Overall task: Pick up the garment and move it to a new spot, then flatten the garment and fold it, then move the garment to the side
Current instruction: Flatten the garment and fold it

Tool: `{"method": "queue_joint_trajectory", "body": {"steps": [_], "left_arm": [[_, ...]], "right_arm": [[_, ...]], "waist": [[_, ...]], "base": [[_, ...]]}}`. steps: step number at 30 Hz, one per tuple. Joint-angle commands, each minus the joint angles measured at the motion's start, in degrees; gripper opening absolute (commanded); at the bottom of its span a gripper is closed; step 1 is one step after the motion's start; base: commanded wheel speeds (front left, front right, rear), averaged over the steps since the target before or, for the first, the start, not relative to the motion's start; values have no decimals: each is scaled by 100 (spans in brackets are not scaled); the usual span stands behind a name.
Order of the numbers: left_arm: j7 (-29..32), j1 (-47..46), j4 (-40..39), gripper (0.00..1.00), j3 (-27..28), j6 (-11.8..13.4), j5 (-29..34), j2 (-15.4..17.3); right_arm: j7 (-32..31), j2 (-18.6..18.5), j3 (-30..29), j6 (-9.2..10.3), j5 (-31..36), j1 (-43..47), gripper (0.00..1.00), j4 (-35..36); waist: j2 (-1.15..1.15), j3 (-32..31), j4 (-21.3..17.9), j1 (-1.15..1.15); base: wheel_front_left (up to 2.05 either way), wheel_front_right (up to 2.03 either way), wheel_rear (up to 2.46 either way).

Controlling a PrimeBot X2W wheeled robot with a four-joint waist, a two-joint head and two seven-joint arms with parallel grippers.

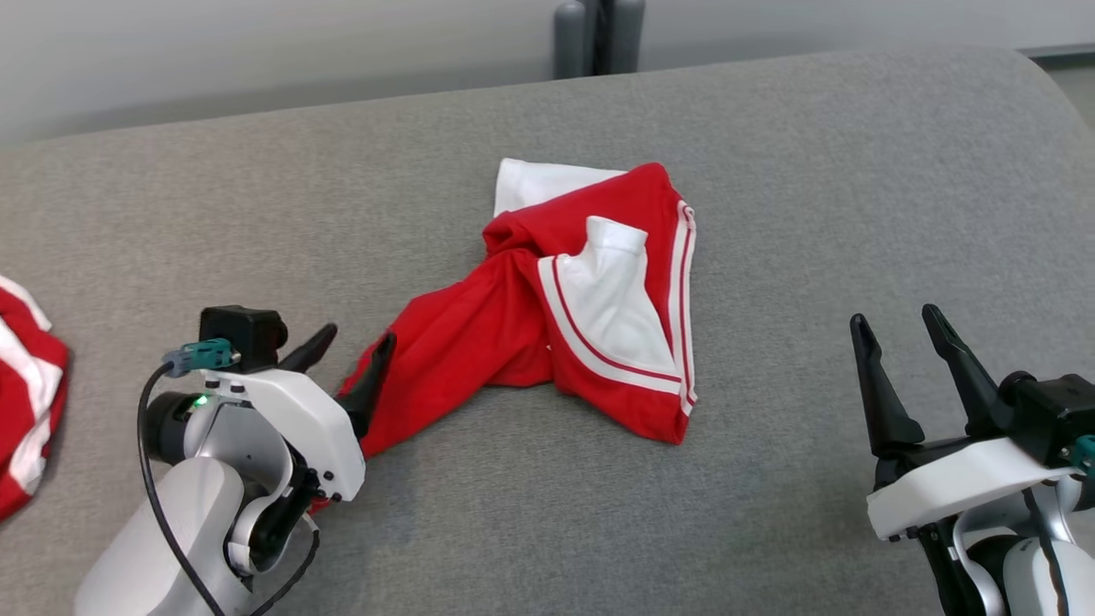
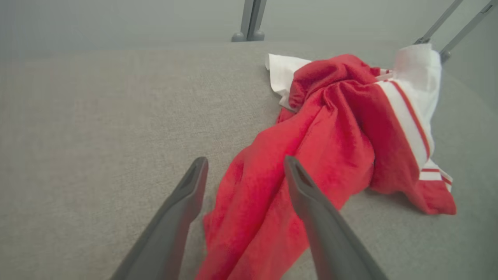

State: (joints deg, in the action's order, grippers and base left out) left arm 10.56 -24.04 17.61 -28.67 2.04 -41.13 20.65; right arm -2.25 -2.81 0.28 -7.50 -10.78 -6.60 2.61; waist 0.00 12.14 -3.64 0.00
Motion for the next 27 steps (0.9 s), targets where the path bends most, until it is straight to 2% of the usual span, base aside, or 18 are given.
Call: {"method": "queue_joint_trajectory", "body": {"steps": [1, 5, 6, 7, 8, 15, 18, 22, 27], "left_arm": [[37, -132, 133, 100, -18, -76, -42, -10], [116, -267, 564, 100, -126, -295, -80, -62], [89, -293, 637, 84, -108, -326, -125, -85], [58, -334, 712, 26, -107, -353, -121, -87], [61, -365, 789, 0, -131, -372, -89, -71], [-746, -800, 705, 0, -62, -207, 403, 23], [-1090, -996, 420, 0, -93, -91, 686, 50], [-1421, -1120, -212, 0, -252, 215, 1301, 216], [-1413, -436, -994, 0, -451, 662, 1599, 333]], "right_arm": [[43, -28, -22, 2, -38, -62, 100, -35], [103, -26, -55, 2, -77, -88, 100, -73], [121, -26, -74, 2, -71, -88, 100, -76], [137, -26, -84, 2, -67, -98, 100, -75], [143, -26, -100, 2, -65, -107, 100, -83], [161, -26, -190, 2, 0, -168, 100, -113], [163, -26, -250, 2, -2, -201, 100, -110], [173, -26, -307, 2, 14, -199, 100, -72], [153, -26, -401, 2, -21, -143, 100, -30]], "waist": [[0, 94, -117, 0], [0, 180, -217, 0], [0, 192, -227, 0], [0, 210, -238, 0], [0, 221, -246, 0], [0, 235, -219, 0], [0, 199, -153, 0], [0, 136, -79, 0], [0, 135, 7, 0]], "base": [[0, 0, 0], [0, 0, 0], [0, 0, 0], [0, 0, 0], [0, 0, 0], [0, 0, 0], [0, 0, 0], [0, 0, 0], [0, 0, 0]]}}
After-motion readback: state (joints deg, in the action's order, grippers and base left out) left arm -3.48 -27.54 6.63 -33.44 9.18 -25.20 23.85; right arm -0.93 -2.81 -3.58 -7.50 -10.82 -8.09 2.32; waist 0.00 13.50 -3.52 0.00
